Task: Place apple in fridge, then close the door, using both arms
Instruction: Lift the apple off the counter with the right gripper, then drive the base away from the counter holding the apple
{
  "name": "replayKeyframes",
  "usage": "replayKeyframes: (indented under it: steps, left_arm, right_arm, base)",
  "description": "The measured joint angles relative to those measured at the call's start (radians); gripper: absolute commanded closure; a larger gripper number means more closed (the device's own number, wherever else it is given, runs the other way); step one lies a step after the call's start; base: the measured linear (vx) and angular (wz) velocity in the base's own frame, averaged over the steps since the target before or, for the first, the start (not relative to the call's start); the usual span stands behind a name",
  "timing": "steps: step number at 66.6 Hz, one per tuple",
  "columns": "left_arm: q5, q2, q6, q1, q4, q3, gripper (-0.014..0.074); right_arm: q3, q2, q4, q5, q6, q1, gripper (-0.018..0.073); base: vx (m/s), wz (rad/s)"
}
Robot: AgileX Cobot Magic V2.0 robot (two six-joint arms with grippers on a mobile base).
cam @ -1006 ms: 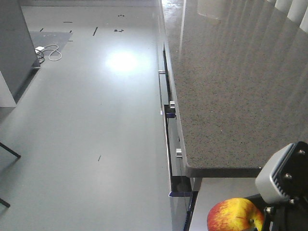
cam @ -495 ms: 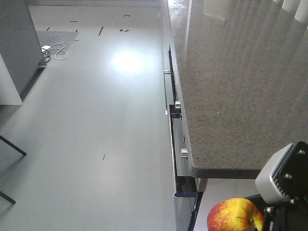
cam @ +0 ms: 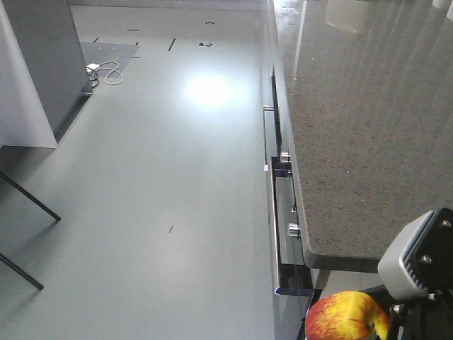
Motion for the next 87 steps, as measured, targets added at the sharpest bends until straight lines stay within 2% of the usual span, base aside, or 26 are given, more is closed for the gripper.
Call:
replayKeyframes:
  steps: [87]
  left_arm:
    - [0.000,0.000,0.000,0.000,0.000,0.000,0.0603]
  right_arm:
    - [0.000,0.000,0.000,0.006,0.000,0.000,0.0395]
  base:
    - [0.01,0.37]
